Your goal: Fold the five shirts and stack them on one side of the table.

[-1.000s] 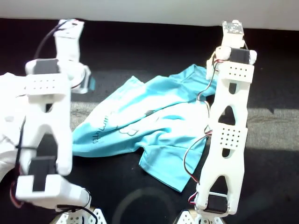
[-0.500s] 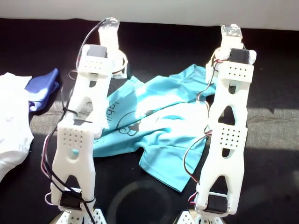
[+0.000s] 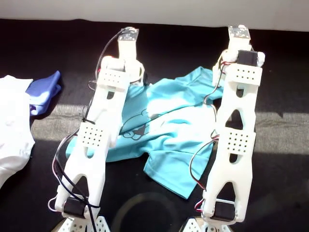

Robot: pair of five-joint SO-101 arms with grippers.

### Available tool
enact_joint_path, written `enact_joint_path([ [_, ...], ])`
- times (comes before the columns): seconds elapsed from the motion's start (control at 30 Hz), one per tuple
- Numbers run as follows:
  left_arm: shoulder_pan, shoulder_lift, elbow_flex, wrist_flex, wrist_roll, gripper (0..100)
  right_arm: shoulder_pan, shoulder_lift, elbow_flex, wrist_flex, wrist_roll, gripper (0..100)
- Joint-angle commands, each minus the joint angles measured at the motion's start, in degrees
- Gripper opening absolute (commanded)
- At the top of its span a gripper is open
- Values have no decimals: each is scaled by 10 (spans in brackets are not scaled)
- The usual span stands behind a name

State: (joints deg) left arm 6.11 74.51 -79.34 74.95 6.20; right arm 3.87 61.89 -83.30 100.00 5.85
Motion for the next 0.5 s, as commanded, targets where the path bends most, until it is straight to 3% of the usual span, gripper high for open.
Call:
enact_joint_path([
  [0.0,15,-5,-25,4,2,204,4,-28,-21,5,-5,235],
  [0.27,11,-2,-21,21,1,192,4,-28,-21,5,-5,235],
  [0.47,10,-4,-24,29,1,6,4,-28,-21,5,-5,235],
])
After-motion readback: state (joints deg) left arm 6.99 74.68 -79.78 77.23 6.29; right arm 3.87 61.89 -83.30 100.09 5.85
